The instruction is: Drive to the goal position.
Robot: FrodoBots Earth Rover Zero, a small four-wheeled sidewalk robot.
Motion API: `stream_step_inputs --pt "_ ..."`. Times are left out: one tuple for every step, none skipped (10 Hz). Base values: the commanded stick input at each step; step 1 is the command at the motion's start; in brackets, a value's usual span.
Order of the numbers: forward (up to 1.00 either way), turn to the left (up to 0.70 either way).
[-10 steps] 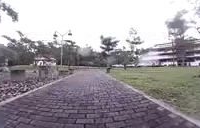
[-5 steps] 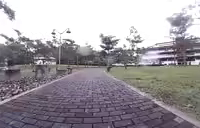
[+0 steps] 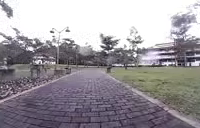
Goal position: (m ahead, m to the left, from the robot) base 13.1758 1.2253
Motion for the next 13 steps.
stream_step_inputs --pt "0.70 0.00" --pt "0.70 0.00" --pt "0.70 0.00" --pt "0.70 0.00" --pt "0.70 0.00" --pt "0.70 0.00" --pt "0.70 0.00" --pt "0.70 0.14" --pt "0.70 0.21" --pt "0.70 0.00" --pt "0.70 0.00" --pt "0.70 0.00" --pt "0.70 0.00"
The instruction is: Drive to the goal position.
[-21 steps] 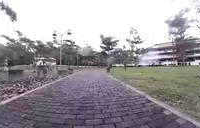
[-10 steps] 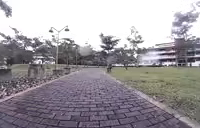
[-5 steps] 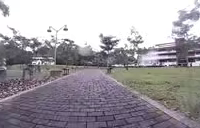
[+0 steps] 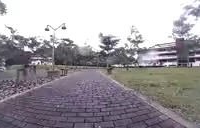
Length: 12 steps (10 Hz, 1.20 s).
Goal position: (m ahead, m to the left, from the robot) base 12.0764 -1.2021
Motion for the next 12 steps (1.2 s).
stream_step_inputs --pt "0.70 0.00" --pt "0.70 0.00" --pt "0.70 0.00" --pt "0.70 0.00" --pt "0.70 0.00" --pt "0.70 0.00" --pt "0.70 0.00" --pt "0.70 0.00" --pt "0.70 0.00" --pt "0.70 0.00" --pt "0.70 0.00" --pt "0.70 0.00"
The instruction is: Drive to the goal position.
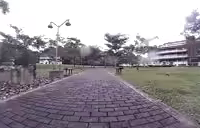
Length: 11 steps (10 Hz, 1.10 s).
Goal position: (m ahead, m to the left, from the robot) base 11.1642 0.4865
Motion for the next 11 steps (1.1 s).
stream_step_inputs --pt "0.70 0.00" --pt "0.70 0.00" --pt "0.70 0.00" --pt "0.70 0.00" --pt "0.70 0.00" --pt "0.70 0.00" --pt "0.70 0.00" --pt "0.70 0.00" --pt "0.70 0.00" --pt "0.70 0.00" --pt "0.70 0.00"
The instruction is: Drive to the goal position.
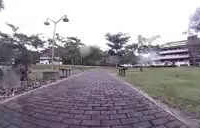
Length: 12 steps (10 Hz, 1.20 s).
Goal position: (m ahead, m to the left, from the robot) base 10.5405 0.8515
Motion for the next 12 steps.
stream_step_inputs --pt "0.70 0.00" --pt "0.70 0.00" --pt "0.70 0.00" --pt "0.70 0.00" --pt "0.70 0.00" --pt "0.70 0.00" --pt "0.70 0.00" --pt "0.70 0.00" --pt "0.70 0.00" --pt "0.70 0.00" --pt "0.70 0.00" --pt "0.70 0.00"
